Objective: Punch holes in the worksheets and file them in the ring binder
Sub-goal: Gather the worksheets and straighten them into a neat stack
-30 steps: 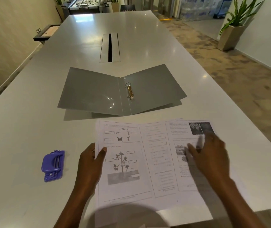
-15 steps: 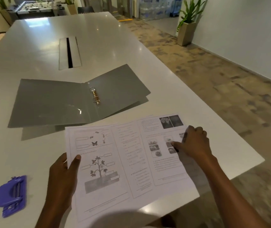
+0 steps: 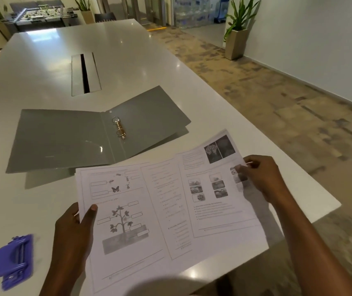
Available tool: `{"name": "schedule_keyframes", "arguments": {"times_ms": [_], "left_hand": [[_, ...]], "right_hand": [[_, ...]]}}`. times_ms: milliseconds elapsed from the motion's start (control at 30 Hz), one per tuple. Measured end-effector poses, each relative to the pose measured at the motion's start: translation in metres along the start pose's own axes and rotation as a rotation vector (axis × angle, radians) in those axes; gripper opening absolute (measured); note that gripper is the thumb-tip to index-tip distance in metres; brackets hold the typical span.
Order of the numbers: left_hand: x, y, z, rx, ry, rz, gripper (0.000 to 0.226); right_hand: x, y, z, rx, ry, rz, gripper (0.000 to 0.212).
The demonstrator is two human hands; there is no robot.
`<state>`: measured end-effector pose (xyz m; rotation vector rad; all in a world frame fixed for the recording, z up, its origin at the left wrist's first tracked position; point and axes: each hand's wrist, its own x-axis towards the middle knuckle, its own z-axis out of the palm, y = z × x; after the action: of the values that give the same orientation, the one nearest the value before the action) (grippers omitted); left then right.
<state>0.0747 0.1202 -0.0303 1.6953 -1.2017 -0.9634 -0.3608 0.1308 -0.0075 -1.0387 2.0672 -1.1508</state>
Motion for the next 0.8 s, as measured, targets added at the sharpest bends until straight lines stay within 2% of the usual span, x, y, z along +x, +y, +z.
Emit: {"name": "schedule_keyframes", "arguments": {"times_ms": [133, 267, 300, 533, 667, 800], "left_hand": [[0.005, -0.004, -0.007, -0.004, 0.028, -0.023, 0.032], [0.006, -0.007, -0.013, -0.042, 0.037, -0.034, 0.033], [0.006, -0.007, -0.014, -0.049, 0.04, -0.035, 0.032], [0.006, -0.011, -0.016, -0.076, 0.047, -0.035, 0.014], [0.001, -0.007, -0.016, -0.179, 0.058, -0.109, 0.029], [-0.004, -0.005, -0.017, -0.21, 0.076, -0.106, 0.026]], "right_hand": [[0.005, -0.014, 0.003, 0.262, -0.134, 0.058, 0.009], [0.003, -0.022, 0.029, 0.477, -0.299, 0.186, 0.049], [0.0, -0.027, 0.038, 0.492, -0.335, 0.216, 0.053], [-0.044, -0.057, 0.123, 0.417, -0.471, 0.247, 0.009], [-0.069, -0.067, 0.164, 0.377, -0.49, 0.129, 0.009], [-0.08, -0.074, 0.186, 0.369, -0.479, 0.06, 0.004]]}}
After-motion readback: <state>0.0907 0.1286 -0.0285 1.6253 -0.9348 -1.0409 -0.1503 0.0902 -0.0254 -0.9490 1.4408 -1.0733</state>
